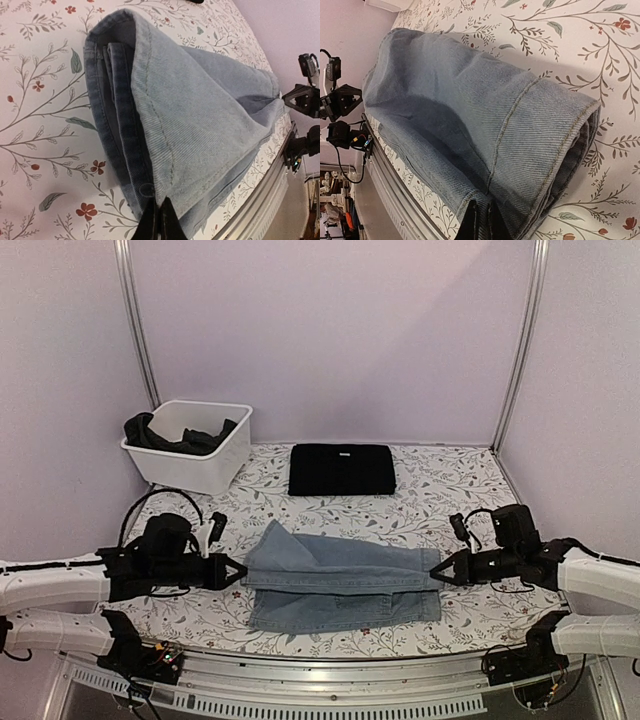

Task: Fold and stack the mixed laundry pile
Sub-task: Fold the flattened skirt at the center of the board, then rotate the rectangle-folded skirt at the center of the board.

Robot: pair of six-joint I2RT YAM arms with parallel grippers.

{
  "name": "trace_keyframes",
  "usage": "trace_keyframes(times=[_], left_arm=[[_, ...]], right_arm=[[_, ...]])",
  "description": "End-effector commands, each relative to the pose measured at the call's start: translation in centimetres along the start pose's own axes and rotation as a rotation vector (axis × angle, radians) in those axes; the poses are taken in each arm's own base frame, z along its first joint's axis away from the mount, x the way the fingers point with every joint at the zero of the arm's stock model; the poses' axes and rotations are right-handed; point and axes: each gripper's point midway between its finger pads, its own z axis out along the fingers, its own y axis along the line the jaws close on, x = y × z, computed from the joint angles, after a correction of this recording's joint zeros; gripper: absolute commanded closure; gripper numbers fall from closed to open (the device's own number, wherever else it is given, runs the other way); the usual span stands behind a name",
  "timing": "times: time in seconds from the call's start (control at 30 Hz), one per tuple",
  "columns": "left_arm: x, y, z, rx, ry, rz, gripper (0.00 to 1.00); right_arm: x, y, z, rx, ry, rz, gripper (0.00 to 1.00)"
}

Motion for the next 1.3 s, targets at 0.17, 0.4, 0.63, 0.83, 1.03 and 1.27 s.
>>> trace_keyframes(times=[0.17,0.4,0.63,0.83,1.03,1.27], left_arm=[[2.4,-2.1,-1.7,0.090,0.083,-0.045,1.00],[4.8,-6.0,-3.3,0.229,0.137,-0.036,0.61],[-0.9,-6.8,-4.0,0.145,-0.054,0.048,0.28],[-1.9,-8.0,0.6,0.034,0.071,0.172,0.42],[3.6,-6.6,4.4,-0.008,0.282,0.163,0.52],[11.7,-0.7,3.5,-0.150,0.484,0.026,0.58]], right_arm=[[1.7,-0.6,-1.1,0.036,0.012,0.134,1.00],[1.8,0.8,-2.4,0.000,0.012,0.116,0.43],[-4.1,4.4,-4.3,-0.031,-0.120,-0.015,0.31],[-3.9,4.2,-0.6,-0.051,0.024,-0.053,0.51],[2.2,2.6,4.1,-0.009,0.253,-0.054,0.56],[9.3,-0.7,5.0,0.060,0.409,0.071,0.52]])
